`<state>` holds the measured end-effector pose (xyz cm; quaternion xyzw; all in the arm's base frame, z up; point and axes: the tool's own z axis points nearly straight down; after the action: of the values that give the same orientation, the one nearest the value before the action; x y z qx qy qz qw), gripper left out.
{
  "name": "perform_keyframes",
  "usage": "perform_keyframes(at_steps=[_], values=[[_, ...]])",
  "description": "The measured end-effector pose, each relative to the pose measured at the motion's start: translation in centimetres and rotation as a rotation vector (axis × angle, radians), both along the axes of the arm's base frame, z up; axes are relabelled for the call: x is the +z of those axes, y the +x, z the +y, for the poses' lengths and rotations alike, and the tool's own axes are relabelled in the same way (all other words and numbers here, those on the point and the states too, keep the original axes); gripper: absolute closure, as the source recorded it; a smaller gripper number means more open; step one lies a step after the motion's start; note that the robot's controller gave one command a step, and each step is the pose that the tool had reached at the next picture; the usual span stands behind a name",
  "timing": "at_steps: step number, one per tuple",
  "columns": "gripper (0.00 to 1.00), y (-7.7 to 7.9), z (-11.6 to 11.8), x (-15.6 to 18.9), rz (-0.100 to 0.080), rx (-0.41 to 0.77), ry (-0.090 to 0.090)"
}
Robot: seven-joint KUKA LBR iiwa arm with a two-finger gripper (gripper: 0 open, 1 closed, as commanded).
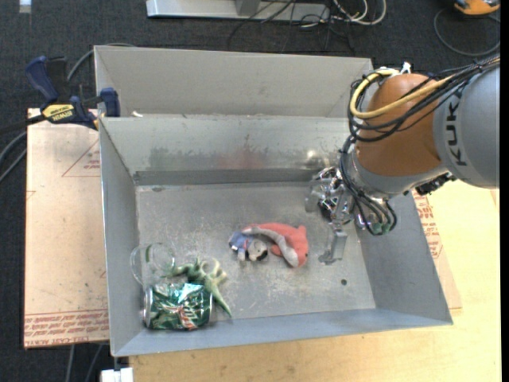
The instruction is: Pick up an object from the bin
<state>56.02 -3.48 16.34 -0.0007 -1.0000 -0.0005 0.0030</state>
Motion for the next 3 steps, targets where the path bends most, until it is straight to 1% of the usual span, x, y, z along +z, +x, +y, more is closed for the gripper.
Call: perform_keyframes(at_steps=[1, 2, 3], values=[[0.00, 0.2, 0.0, 0.4, -0.008, 0.002, -0.001], [0.00, -4.7, 7.4, -8.5, -0.001, 0.293, 0.003], [0.00, -1.1, 4.6, -8.5, -0.013, 0.427, -0.001]])
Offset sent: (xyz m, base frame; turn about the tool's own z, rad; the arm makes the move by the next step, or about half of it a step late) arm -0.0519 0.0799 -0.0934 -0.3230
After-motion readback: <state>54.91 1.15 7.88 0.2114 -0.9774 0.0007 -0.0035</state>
